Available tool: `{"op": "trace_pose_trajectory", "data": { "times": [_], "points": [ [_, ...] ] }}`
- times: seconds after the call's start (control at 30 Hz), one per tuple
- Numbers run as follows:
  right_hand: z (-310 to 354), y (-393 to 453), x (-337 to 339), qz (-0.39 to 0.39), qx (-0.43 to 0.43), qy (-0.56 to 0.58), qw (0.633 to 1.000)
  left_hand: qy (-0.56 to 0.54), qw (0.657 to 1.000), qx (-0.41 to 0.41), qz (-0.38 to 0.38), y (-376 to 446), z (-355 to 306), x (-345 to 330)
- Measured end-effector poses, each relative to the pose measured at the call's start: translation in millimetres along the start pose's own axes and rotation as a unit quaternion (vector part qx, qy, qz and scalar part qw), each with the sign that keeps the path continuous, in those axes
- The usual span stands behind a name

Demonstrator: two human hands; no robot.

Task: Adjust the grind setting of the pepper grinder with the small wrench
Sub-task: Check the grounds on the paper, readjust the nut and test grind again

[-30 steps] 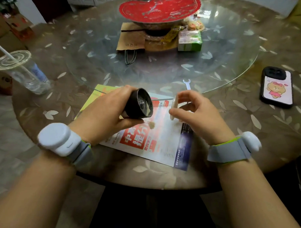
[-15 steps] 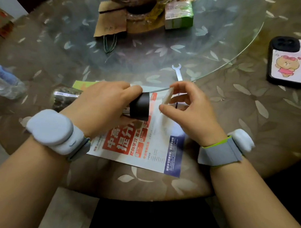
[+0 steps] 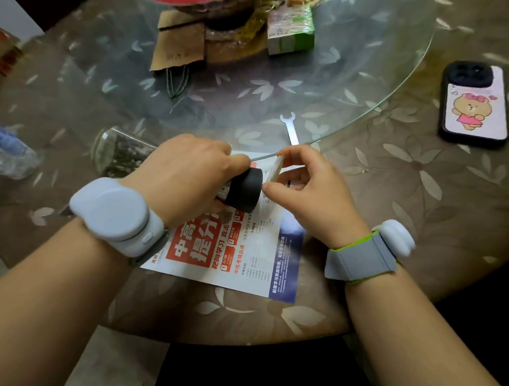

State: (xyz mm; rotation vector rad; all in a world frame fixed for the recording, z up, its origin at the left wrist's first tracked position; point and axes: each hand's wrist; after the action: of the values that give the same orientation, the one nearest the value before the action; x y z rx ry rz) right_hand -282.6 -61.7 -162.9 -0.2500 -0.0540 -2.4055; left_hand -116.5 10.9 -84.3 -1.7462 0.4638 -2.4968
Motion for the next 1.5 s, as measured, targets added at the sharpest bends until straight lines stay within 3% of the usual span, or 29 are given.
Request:
{"op": "trace_pose_trajectory", "data": {
  "times": [0.53, 0.73, 1.03, 1.13, 1.3, 1.5],
  "points": [
    [3, -2, 1, 0.001, -0.008, 0.005, 1.0, -0.047, 0.998, 0.036, 0.001, -3, 4, -11],
    [6, -5, 2, -0.003, -0.002, 0.014, 1.0, -0.153, 0.982, 0.065, -0.088, -11, 12, -16],
    [30, 17, 2, 0.01, 0.075, -0.005, 0.997, -0.329, 0.903, 0.091, -0.26, -15, 14, -21],
    [25, 36, -5, 0.005, 0.103, -0.057, 0.993, -0.435, 0.828, 0.106, -0.337, -15, 10, -27],
    [17, 56, -14, -0.016, 0.142, -0.252, 0.957, -0.536, 0.698, 0.124, -0.458, -9, 4, -32],
    [9, 57, -23, 0.008, 0.087, -0.357, 0.93, -0.577, 0.626, 0.127, -0.509, -1, 7, -42]
  ]
}}
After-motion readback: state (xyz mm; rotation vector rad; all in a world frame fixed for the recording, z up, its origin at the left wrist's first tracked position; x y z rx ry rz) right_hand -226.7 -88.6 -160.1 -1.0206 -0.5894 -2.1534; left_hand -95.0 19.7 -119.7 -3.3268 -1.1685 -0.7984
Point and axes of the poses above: each hand's wrist, its own y-axis towards the middle knuckle, its own x-axis out of the back of the hand, z = x × y, and after that the axes turned 11 degrees about z, right-handed
